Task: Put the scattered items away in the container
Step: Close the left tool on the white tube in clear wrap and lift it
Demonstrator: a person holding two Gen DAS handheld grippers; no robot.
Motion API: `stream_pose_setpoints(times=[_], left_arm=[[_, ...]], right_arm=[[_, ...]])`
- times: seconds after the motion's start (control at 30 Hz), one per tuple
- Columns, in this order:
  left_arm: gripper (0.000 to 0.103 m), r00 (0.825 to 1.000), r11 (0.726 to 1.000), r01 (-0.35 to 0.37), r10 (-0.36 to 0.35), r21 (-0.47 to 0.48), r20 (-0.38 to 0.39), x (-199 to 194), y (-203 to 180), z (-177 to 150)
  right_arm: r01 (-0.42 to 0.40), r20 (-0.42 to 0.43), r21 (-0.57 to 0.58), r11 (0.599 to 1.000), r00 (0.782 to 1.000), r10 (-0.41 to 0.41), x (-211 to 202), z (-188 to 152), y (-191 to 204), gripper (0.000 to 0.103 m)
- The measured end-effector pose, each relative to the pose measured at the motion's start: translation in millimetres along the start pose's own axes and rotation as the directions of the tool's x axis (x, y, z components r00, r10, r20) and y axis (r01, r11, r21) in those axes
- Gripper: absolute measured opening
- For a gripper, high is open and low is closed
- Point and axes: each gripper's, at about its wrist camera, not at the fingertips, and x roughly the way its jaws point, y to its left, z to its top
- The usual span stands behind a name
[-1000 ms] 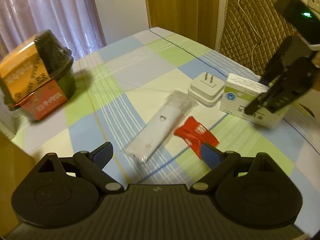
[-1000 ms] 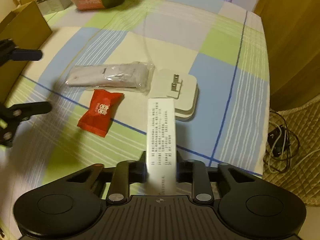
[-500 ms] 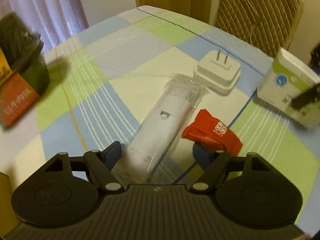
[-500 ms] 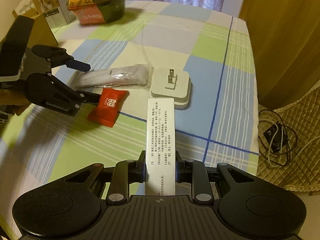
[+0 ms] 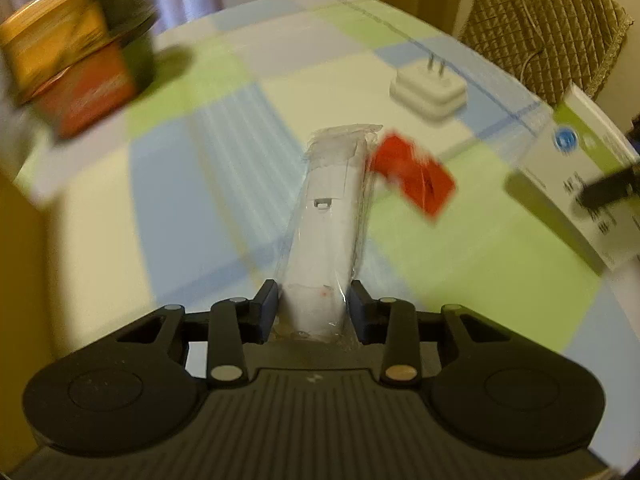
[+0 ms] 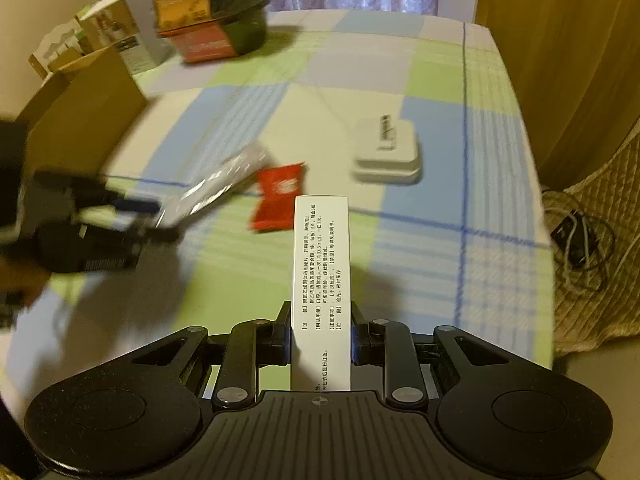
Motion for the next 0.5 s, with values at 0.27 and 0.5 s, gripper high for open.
stream_pose_setpoints(times=[0.27, 0.5], left_arm=[[0.037, 0.998, 0.999, -0.013, 0.011, -0.044, -0.054, -69.5, -39.3, -97.1], [0.062, 0.999, 0.997, 0.033, -0.035, -0.066, -0.032, -83.0, -42.5, -98.8]], right_arm=[[0.029, -0.031, -0.012, 1.000, 0.999, -0.029, -8.5, -51.6, 60.0, 0.028], [0.086, -0.071, -0.004, 0.996, 0.994, -0.086, -10.6, -81.9, 78.1, 0.028]])
